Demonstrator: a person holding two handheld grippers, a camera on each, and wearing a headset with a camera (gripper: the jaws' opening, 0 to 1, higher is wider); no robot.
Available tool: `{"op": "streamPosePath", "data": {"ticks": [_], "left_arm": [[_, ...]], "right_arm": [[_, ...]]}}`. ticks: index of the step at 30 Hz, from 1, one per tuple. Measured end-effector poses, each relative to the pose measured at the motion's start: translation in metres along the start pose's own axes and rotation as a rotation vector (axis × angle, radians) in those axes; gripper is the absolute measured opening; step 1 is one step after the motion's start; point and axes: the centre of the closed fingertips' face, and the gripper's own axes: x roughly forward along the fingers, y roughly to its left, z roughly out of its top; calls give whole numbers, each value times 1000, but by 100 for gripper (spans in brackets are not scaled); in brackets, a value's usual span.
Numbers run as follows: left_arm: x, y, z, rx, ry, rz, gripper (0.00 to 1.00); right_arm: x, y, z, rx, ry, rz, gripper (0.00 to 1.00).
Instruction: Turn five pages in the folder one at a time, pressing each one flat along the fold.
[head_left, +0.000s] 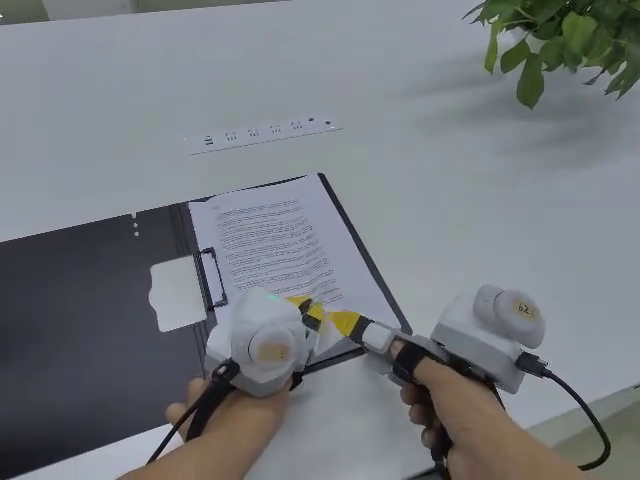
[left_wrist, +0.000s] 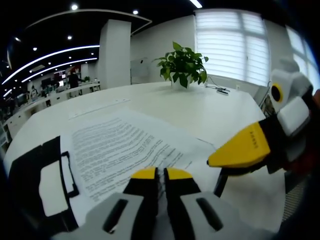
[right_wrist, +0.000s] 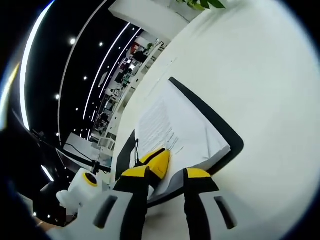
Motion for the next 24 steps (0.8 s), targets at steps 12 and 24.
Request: {"op": "streamPosePath", "data": {"ticks": [12,24], "left_arm": [[0,-1,0,-13,3,4,3],[-29,3,-3,-129,92,-25,23]], "right_arm": [[4,-20,-2,136,-53,-84,0],[-5,-2,4,80,-136,-43,0]]}}
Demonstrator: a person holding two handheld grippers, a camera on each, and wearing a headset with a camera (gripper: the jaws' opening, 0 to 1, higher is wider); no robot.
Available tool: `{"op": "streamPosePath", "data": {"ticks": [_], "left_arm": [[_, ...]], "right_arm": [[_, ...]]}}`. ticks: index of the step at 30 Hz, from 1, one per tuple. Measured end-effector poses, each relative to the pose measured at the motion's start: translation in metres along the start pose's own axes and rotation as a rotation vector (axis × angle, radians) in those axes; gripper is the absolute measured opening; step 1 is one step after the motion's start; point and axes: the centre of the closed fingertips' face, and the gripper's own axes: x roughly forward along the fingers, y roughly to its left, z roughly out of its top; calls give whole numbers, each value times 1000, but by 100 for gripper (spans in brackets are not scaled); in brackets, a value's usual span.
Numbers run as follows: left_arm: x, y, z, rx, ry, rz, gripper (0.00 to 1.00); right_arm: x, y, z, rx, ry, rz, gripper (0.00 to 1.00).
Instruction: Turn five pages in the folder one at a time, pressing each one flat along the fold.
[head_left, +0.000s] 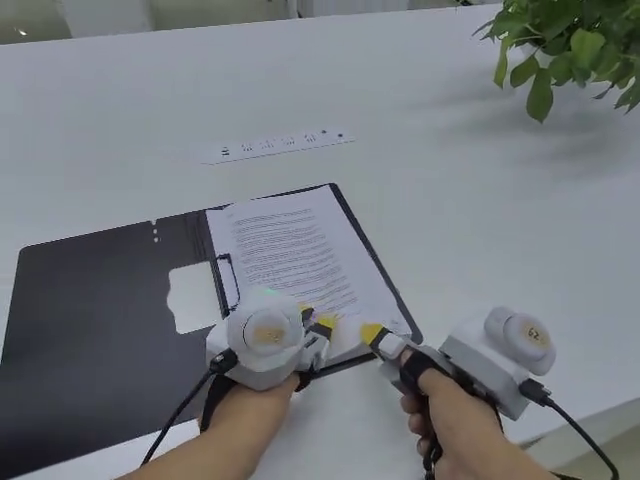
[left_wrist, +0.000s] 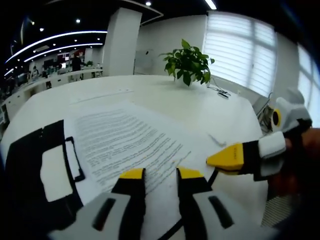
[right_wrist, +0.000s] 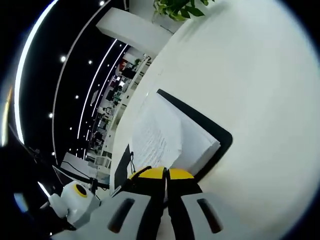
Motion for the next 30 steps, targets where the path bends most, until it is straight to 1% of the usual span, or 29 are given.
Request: {"op": "streamPosePath", "data": {"ticks": [2,4,5,6,8,10,12,14,16,17,19,20,21,22,24,25,26,27,28,30], "left_arm": [[-9,3,3,1,-17,1,25],[-20,10,4,-3,-27,6,25],[-27,14,7,-16,-52,8,26],[-32,17,9,-13,-59,13,27],[-43,24,10,-8,-68,24,27],[-55,32,13,-4,-87,37,27],[-66,40,16,5,-99,52,26],[-77,48,17,0,-111,64,26],[-87,53,19,3,-121,75,27],[-95,56,21,3,-135,79,26],[-107,64,21,4,-143,98,26],[-109,66,21,2,-144,101,26],[-117,70,22,-9,-158,109,26],[-123,76,21,-8,-160,122,25],[-132,82,20,-13,-165,138,26],[-139,87,21,-18,-176,147,25],[-143,90,20,-19,-176,155,25],[-150,95,20,-22,-177,169,25],[-154,98,21,-26,-186,175,25],[-165,104,20,-29,-195,195,25]], "right_arm": [[-1,4,1,-26,-12,6,0],[-4,11,2,-52,-19,15,0],[-5,15,3,-70,-27,23,0],[-6,19,3,-85,-30,24,0],[-10,27,4,-106,-45,36,0],[-12,34,5,-140,-50,44,0],[-15,41,6,-153,-61,59,0],[-17,47,5,-175,-64,68,0],[-19,54,5,-168,-69,92,0],[-20,59,3,-156,-67,106,0],[-21,67,2,-170,-71,119,0],[-21,69,1,-174,-71,122,0],[-22,73,0,-184,-71,127,0],[-22,76,0,-190,-72,132,0],[-22,86,-3,-230,-65,151,0],[-22,92,-5,-238,-61,163,0],[-23,97,-7,-246,-57,173,0],[-22,102,-9,-296,-51,185,0],[-22,105,-11,-338,-47,187,0],[-22,116,-19,-392,-33,208,0]]}}
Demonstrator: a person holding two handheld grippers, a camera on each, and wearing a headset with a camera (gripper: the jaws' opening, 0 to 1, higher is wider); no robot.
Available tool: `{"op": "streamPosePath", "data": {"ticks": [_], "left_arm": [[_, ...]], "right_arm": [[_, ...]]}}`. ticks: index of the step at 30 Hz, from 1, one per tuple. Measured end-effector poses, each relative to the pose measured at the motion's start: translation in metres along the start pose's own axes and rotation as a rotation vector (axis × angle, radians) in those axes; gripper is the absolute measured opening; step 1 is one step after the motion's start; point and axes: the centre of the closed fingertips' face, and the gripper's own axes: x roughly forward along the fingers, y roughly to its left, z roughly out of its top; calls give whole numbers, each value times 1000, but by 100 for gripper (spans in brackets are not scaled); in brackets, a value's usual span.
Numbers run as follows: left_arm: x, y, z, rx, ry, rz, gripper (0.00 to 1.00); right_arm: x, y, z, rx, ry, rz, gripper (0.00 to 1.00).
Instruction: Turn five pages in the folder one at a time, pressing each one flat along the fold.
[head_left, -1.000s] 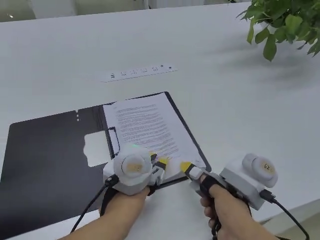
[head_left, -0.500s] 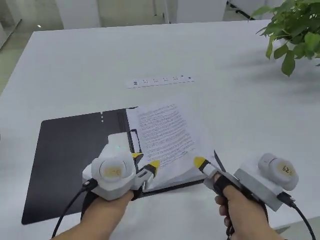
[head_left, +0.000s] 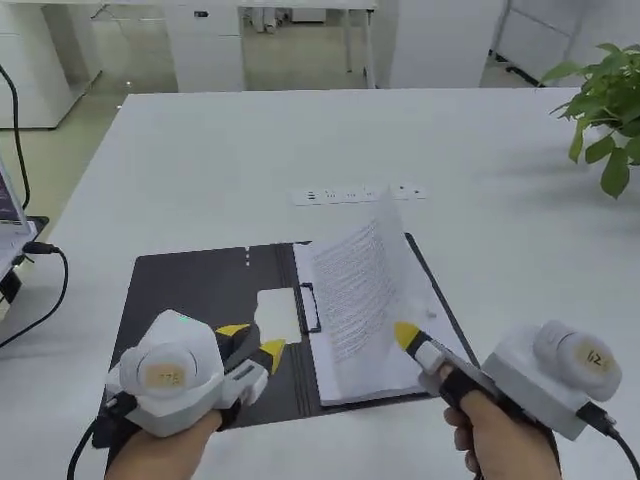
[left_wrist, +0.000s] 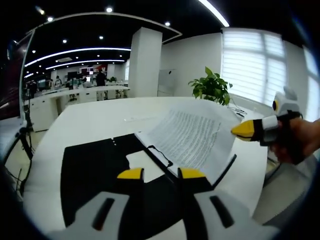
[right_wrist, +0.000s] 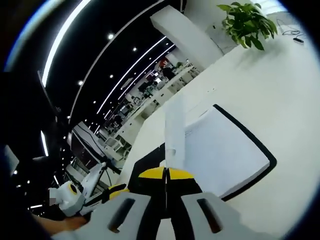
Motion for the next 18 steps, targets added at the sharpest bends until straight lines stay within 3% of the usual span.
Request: {"op": "streamPosePath", "data": {"ticks": [8,18], "left_arm": [[-30,25,1,-31,-31,58,24],[-57,46,-1,-68,-63,114,24]], "right_arm": [[15,34,-16,-171,62,55,0],[35,63,-45,-275,150,109,0]]}}
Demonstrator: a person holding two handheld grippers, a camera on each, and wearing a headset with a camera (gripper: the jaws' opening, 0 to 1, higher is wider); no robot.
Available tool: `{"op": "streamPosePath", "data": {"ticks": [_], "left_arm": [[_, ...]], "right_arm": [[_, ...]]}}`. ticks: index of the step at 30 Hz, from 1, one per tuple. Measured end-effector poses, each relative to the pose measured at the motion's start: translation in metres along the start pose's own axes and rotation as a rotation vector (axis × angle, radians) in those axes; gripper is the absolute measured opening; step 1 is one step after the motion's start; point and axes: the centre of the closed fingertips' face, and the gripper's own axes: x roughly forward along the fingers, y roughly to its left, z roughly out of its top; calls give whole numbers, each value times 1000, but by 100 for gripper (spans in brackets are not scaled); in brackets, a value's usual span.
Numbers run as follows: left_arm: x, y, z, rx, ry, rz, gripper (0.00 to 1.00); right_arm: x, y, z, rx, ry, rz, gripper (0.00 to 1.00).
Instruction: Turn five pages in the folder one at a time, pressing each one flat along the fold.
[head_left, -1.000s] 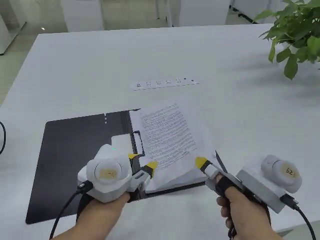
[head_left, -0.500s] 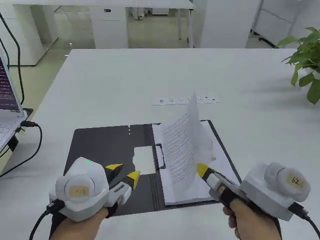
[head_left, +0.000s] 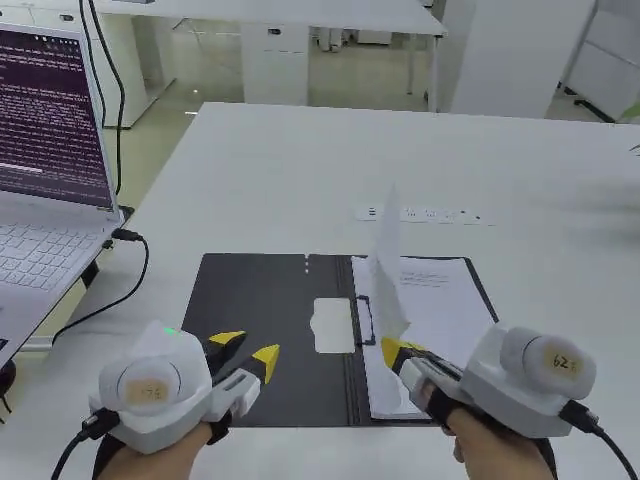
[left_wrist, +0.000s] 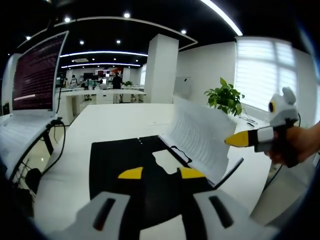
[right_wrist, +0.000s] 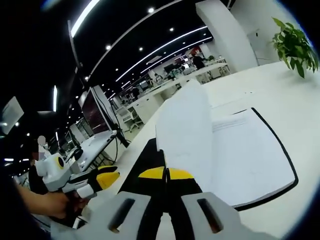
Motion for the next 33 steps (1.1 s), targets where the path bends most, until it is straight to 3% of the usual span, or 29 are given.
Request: {"op": "streamPosePath", "data": {"ticks": [8,13,24,33], "left_arm": [[-21,20,-7,-19,1,52,23],[-30,27,-12,-24,12,73,23],[-38,31,-25,-6,43,71,20],[-39,34,-36,-15,72,73,21]], "right_arm": [[22,21,-23,-80,92,40,0],[35,26,-39,-156,137,33,0],[60,44,-71,-272,242,65,0],[76,43,-99,-353,342,63,0]]}}
